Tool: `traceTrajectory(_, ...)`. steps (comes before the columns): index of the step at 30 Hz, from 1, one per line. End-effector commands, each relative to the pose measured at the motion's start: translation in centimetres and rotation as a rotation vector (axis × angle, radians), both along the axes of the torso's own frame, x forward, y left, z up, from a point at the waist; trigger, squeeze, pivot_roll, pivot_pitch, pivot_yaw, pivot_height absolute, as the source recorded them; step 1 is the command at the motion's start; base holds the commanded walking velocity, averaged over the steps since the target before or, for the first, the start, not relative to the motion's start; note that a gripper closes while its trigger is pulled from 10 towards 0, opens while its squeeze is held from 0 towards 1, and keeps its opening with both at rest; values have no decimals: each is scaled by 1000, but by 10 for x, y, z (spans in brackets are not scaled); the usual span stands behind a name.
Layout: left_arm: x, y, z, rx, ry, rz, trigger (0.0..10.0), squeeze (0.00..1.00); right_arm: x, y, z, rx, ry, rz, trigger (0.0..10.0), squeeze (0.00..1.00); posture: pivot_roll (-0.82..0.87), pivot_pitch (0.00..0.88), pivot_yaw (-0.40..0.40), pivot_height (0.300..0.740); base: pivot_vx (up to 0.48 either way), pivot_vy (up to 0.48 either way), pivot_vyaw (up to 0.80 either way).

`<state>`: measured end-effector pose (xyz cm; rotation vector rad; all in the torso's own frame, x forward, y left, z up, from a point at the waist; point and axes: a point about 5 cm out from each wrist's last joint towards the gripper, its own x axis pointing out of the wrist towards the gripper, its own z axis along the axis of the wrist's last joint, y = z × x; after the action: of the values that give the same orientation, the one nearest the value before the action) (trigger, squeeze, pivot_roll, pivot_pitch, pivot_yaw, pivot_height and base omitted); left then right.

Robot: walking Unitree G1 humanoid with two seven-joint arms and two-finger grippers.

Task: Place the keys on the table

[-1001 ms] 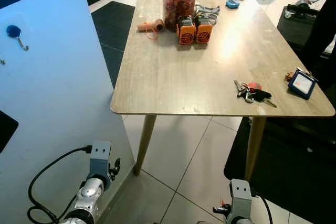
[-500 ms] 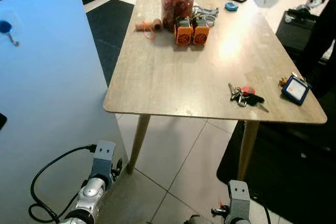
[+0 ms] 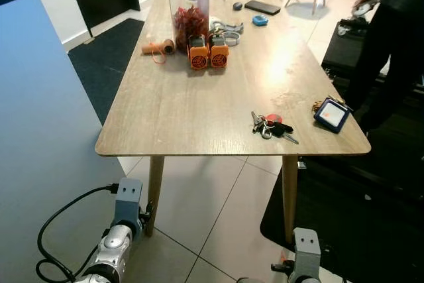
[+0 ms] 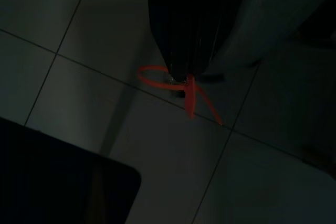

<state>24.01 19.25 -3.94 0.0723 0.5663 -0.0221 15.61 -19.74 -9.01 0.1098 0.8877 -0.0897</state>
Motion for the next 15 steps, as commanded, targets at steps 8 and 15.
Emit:
traceTrajectory(8, -4, 4, -3, 5, 16, 15, 10000, 0, -21, -47, 2, -150, 16, -243, 10000, 0, 33, 52, 27, 740, 0, 0, 0)
traceTrajectory(15, -4, 4, -3, 6, 16, 19, 10000, 0, -28, -152, 50, -373, -172, -688, 10000, 0, 25, 64, 33, 740, 0, 0, 0)
